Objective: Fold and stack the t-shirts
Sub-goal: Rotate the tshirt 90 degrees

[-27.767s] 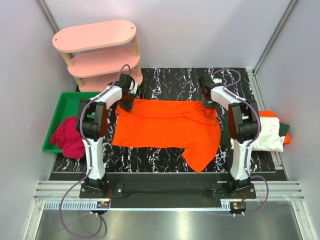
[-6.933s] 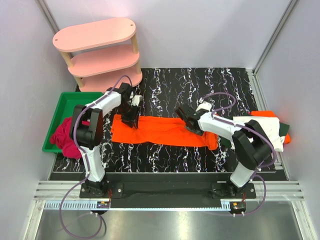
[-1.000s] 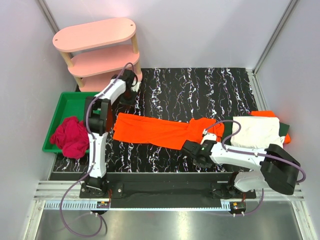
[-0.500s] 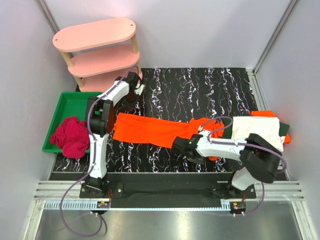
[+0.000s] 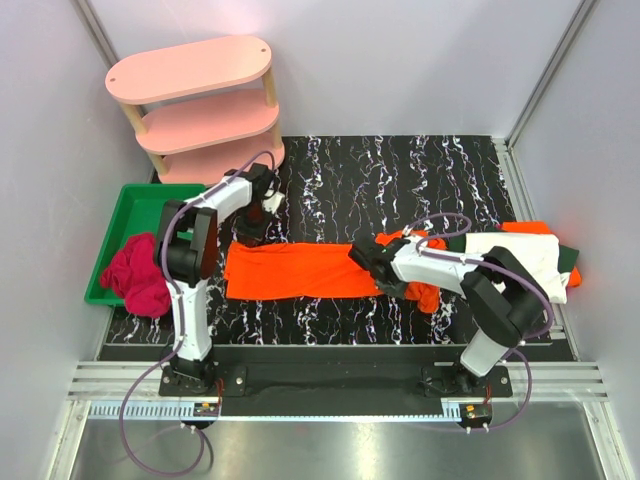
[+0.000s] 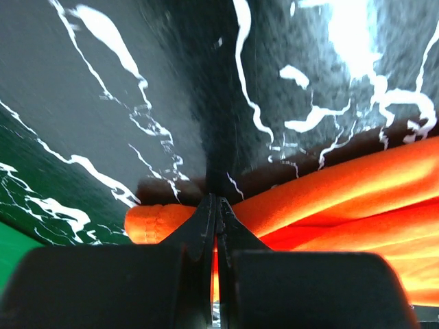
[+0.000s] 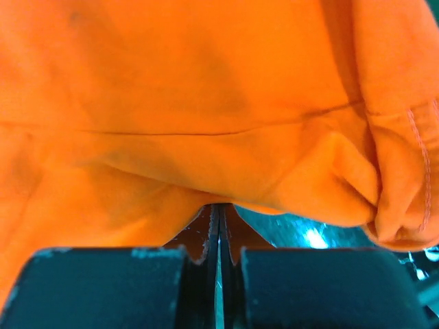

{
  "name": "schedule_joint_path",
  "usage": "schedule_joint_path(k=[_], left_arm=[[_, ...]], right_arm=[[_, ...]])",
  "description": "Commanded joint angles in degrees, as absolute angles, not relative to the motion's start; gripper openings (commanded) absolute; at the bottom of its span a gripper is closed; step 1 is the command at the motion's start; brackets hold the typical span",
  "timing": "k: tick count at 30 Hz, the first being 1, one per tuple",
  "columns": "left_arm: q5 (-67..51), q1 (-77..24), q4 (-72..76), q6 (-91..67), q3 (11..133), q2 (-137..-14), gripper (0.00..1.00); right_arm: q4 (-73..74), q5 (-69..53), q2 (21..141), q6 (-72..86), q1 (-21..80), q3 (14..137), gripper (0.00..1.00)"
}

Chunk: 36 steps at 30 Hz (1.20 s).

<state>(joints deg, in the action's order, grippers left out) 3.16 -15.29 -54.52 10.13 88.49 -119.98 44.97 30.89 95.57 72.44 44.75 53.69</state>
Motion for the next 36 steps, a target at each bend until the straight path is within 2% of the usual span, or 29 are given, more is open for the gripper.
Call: schedule_joint_path(k=[1,8,15,26,36], left_arm=[[1.93,-15.82,-56.95,11.69,85.17,-118.04,0.00],[0.79,-17.31,-57.74,13.62,79.90,-113.65,0.00],[-2.19,-21.17,-58.18,14.50,75.94,-112.24,0.00],[-6.41,-27.77,-59.50,13.89,75.41,-111.80,0.00],[-7.29,-38.75,-59.85,11.96,78.04,-112.76,0.00]], right_arm=[[41.31,29.97,99.40,68.82,40.71,54.75,0.00],[39.82,28.92,106.25,59.78,33.05,62.65,0.00],[39.37,27.51,117.58,49.76,29.09,79.35,0.00],[41.22,21.19,128.49,42.54,24.79,100.69,0.00],[45.52,7.49,140.18,34.37,22.68,124.00,0.00]])
